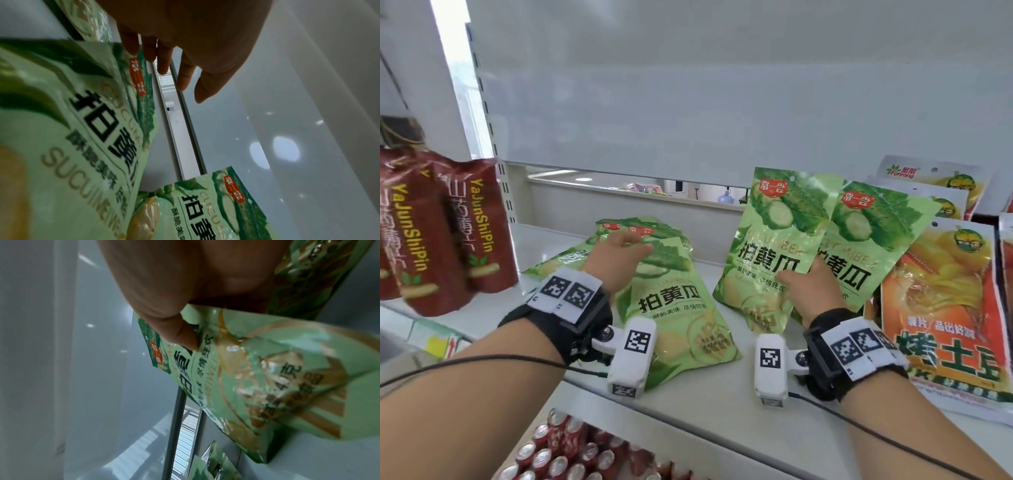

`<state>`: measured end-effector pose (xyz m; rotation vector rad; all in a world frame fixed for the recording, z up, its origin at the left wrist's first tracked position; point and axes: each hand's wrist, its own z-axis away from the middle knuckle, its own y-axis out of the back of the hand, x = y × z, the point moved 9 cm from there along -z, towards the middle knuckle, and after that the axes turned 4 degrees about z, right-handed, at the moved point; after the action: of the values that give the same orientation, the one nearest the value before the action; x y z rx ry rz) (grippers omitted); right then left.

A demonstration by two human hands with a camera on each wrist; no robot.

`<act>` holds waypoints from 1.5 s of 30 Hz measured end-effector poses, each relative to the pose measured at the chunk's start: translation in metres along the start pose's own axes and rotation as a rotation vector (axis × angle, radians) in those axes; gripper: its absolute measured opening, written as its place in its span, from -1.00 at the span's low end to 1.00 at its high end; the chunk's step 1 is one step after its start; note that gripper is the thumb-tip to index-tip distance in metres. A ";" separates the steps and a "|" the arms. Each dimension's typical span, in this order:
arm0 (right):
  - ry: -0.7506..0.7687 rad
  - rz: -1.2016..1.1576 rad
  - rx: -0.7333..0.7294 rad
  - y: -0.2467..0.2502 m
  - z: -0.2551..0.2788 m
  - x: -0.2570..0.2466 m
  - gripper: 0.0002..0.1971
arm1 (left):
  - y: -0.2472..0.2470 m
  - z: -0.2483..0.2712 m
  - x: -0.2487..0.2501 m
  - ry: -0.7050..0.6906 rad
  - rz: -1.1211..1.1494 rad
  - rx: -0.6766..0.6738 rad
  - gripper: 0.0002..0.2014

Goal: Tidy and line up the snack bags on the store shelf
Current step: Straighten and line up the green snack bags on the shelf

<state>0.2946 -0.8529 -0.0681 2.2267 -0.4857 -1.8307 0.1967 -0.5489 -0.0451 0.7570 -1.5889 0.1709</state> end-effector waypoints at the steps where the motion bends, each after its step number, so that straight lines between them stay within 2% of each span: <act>1: 0.010 -0.009 0.001 0.000 0.001 0.000 -0.78 | 0.006 0.001 -0.006 0.038 -0.023 0.042 -0.65; 4: 0.008 -0.038 -0.003 -0.001 0.003 0.001 -0.91 | 0.016 0.004 -0.021 0.145 -0.108 0.104 -0.37; 6: -0.006 -0.055 0.009 -0.001 0.004 0.002 -0.89 | 0.016 0.006 -0.030 0.203 -0.105 0.100 -0.26; 8: 0.000 -0.067 0.001 -0.003 0.004 0.002 -0.79 | 0.017 0.007 -0.036 0.243 -0.093 0.110 -0.22; 10: -0.017 -0.068 -0.005 -0.004 0.004 0.002 -0.81 | 0.019 0.005 -0.040 0.271 -0.090 0.106 -0.29; 11: -0.025 -0.058 0.006 -0.003 0.004 0.002 -0.85 | 0.018 0.005 -0.041 0.278 -0.087 0.084 -0.42; 13: -0.050 -0.038 0.014 -0.001 0.003 0.003 -0.90 | 0.016 0.004 -0.040 0.284 -0.036 0.036 -0.86; 14: -0.056 -0.015 0.013 -0.001 0.003 0.004 -0.80 | 0.013 0.002 -0.041 0.282 0.017 0.015 -0.92; 15: -0.056 0.021 0.020 0.001 0.003 0.002 -0.69 | 0.009 0.001 -0.039 0.283 0.084 -0.008 -0.93; 20: -0.009 0.047 0.049 0.010 0.000 -0.008 -0.55 | -0.013 -0.009 -0.006 0.215 0.354 -0.105 -0.90; 24: -0.004 -0.017 0.084 0.019 -0.005 -0.015 -0.69 | -0.031 -0.029 0.036 0.116 0.507 -0.144 -0.82; 28: -0.006 -0.084 0.141 0.035 -0.014 -0.024 -0.65 | -0.051 -0.053 0.077 -0.018 0.601 -0.183 -0.87; 30: 0.001 -0.092 0.156 0.041 -0.019 -0.033 -0.74 | -0.058 -0.067 0.096 -0.096 0.636 -0.195 -0.87; 32: 0.011 -0.118 0.169 0.046 -0.023 -0.042 -0.87 | -0.066 -0.080 0.107 -0.121 0.719 -0.203 -0.83; 33: 0.017 -0.123 0.185 0.049 -0.025 -0.046 -0.87 | -0.072 -0.086 0.111 -0.135 0.769 -0.216 -0.81; 36: 0.033 -0.083 0.217 0.050 -0.036 -0.052 -0.83 | -0.091 -0.102 0.113 -0.133 0.860 -0.257 -0.79; 41: 0.020 -0.012 0.162 0.024 -0.053 -0.053 -0.84 | -0.119 -0.127 0.088 -0.078 0.893 -0.299 -0.77; 45: 0.011 0.000 0.113 -0.002 -0.070 -0.050 -0.70 | -0.127 -0.144 0.076 -0.071 0.863 -0.295 -0.62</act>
<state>0.3550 -0.8345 -0.0096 2.3078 -0.6008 -1.8333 0.3890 -0.5986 0.0120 -0.1893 -1.8698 0.5202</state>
